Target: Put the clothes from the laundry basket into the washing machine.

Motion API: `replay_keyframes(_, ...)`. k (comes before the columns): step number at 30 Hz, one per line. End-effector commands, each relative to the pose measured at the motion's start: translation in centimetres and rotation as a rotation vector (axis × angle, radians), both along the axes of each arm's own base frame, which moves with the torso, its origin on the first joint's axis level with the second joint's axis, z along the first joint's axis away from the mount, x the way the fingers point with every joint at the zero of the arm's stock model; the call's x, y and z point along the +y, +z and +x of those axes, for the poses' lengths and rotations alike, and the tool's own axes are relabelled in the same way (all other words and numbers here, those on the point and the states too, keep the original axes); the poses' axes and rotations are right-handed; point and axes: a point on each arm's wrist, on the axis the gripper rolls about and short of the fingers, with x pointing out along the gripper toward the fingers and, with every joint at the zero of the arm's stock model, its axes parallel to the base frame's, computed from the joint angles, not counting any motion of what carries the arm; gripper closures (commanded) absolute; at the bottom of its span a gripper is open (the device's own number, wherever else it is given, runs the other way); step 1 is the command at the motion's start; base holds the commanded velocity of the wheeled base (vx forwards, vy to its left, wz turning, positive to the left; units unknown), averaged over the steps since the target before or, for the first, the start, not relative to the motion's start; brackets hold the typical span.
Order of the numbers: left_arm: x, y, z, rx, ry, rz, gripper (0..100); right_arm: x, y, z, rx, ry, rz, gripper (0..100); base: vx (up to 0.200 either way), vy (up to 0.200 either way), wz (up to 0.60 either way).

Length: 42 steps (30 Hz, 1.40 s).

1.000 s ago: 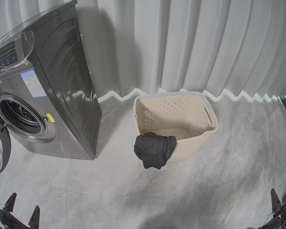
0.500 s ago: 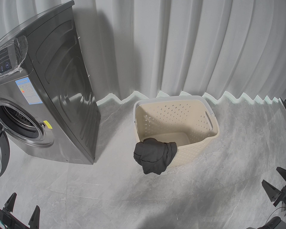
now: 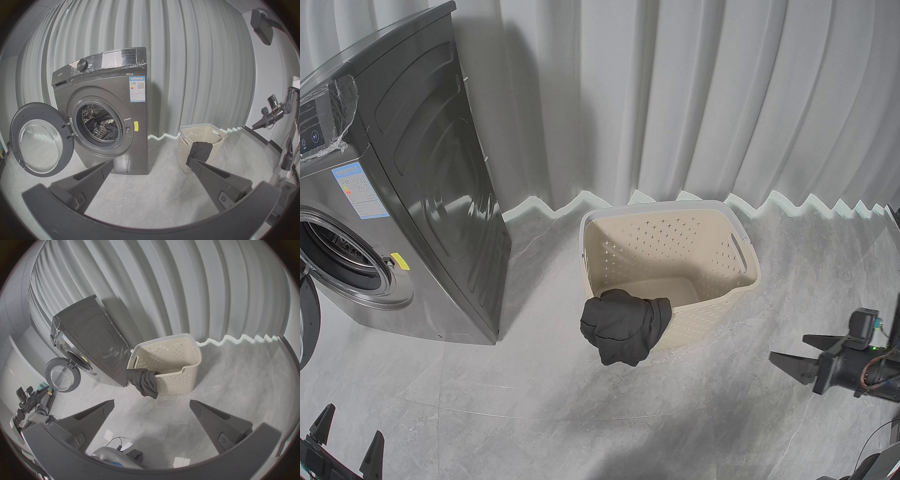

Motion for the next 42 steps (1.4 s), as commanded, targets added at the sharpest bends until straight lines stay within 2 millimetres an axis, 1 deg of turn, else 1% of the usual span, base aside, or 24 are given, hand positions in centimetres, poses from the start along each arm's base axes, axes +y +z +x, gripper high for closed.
replay_keyframes(1,0.0,-0.5,0.0,0.001,0.000,0.000,0,4.9,-4.7,6.0,0.154,0.052,-0.020,0,0.000,0.000,0.00)
replay_keyframes(4,0.0,-0.4,0.0,-0.001,-0.002,0.000,0,5.7,-5.4,7.3,0.156,0.057,-0.023,0,0.000,0.000,0.00)
replay_keyframes(6,0.0,-0.5,0.0,0.001,0.000,0.000,0,6.6,-6.0,8.2,0.167,0.071,-0.027,0,0.000,0.000,0.00)
replay_keyframes(10,0.0,-0.5,0.0,0.001,0.000,0.000,0,7.9,-7.4,10.2,0.175,0.038,-0.055,0,0.000,0.000,0.00)
replay_keyframes(15,0.0,-0.5,0.0,0.001,0.000,0.000,0,9.5,-8.5,12.6,0.129,0.037,-0.050,0,0.000,0.000,0.00)
replay_keyframes(21,0.0,-0.5,0.0,0.001,0.000,0.000,0,11.7,-10.5,15.3,0.130,0.032,-0.057,0,0.000,0.000,0.00)
replay_keyframes(25,0.0,-0.5,0.0,0.001,-0.002,0.000,0,12.6,-11.5,16.8,0.111,0.026,-0.050,0,0.000,0.000,0.00)
replay_keyframes(26,0.0,-0.5,0.0,0.001,-0.002,0.000,0,13.0,-11.9,17.5,0.104,0.025,-0.047,0,0.000,0.000,0.00)
replay_keyframes(29,0.0,-0.5,0.0,0.001,0.000,0.000,0,13.2,-12.4,18.0,0.105,0.023,-0.045,0,0.000,0.000,0.00)
replay_keyframes(31,0.0,-0.5,0.0,0.001,0.001,0.000,0,13.9,-13.3,19.4,0.096,0.015,-0.041,0,0.000,0.000,0.00)
replay_keyframes(33,0.0,-0.5,0.0,0.001,-0.002,0.000,0,14.0,-13.5,19.7,0.092,0.006,-0.042,0,0.000,0.000,0.00)
replay_keyframes(35,0.0,-0.5,0.0,0.001,0.000,0.000,0,14.5,-13.8,20.7,0.076,-0.002,-0.037,0,0.000,0.000,0.00)
replay_keyframes(42,0.0,-0.5,0.0,0.001,-0.002,0.000,0,15.5,-14.6,22.0,0.067,-0.009,0.000,0,0.000,0.000,0.00)
